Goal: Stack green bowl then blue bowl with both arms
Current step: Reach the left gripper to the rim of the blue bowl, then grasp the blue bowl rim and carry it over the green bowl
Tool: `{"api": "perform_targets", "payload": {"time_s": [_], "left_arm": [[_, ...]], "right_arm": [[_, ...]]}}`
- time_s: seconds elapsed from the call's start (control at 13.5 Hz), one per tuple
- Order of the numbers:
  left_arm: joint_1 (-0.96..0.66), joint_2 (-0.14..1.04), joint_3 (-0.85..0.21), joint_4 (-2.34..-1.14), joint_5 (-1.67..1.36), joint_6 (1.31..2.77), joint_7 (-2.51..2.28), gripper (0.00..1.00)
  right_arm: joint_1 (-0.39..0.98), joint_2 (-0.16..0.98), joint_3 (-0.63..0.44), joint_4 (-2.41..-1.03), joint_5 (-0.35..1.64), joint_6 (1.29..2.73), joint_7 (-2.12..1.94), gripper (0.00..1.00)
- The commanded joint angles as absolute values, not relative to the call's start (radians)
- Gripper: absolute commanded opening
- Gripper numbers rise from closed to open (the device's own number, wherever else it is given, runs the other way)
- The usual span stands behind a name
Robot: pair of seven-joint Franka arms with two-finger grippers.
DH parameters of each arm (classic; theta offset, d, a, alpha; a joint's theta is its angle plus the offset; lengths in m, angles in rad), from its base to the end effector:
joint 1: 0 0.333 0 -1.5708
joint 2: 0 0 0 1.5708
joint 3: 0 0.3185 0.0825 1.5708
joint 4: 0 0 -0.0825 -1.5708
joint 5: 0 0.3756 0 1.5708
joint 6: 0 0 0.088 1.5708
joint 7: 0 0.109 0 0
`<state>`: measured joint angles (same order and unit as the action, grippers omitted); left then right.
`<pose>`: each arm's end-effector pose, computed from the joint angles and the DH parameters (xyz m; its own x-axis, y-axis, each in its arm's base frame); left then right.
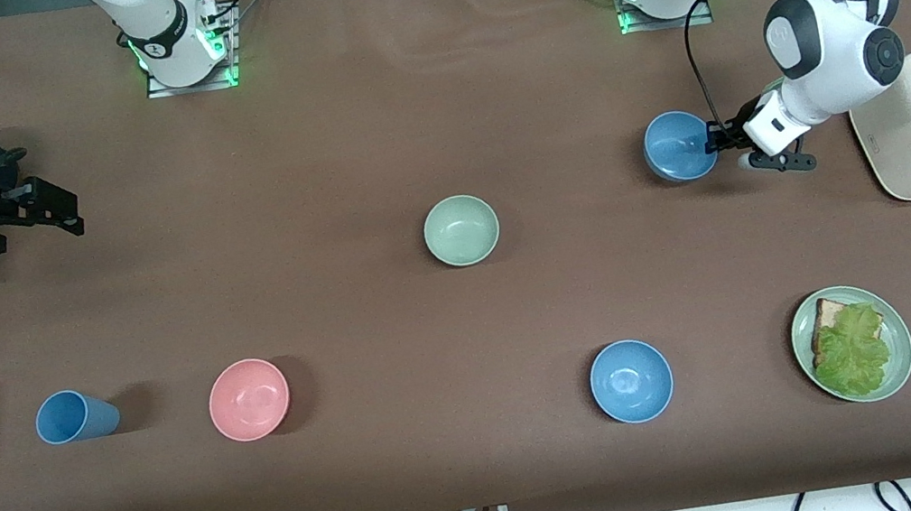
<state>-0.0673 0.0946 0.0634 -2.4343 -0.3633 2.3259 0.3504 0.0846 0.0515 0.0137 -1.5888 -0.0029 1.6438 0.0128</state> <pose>0.4609 -0.0083 0.2587 0.9850 -0.0954 -0.1437 -0.0547 -0.9629 0.2642 0.5649 0.0552 0.5944 0.9963 0.0856 0.0035 0.0856 -0.9963 0.0021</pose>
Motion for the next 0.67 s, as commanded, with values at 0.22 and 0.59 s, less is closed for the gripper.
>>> {"api": "perform_targets", "payload": {"time_s": [0.22,0.59], "left_arm": [[-0.112,0.159,-0.164,-2.142,-0.379,2.279,-0.077,0.00],[-0.299,0.287,-0.166,-1.958,-0.370,2.281,-0.388,0.00]], "right_arm": [[0.086,0.057,0.012,-1.565,-0.011,1.620,0.003,1.00],[0.086,0.055,0.012,-1.566,-0.009,1.618,0.005,1.00]]}}
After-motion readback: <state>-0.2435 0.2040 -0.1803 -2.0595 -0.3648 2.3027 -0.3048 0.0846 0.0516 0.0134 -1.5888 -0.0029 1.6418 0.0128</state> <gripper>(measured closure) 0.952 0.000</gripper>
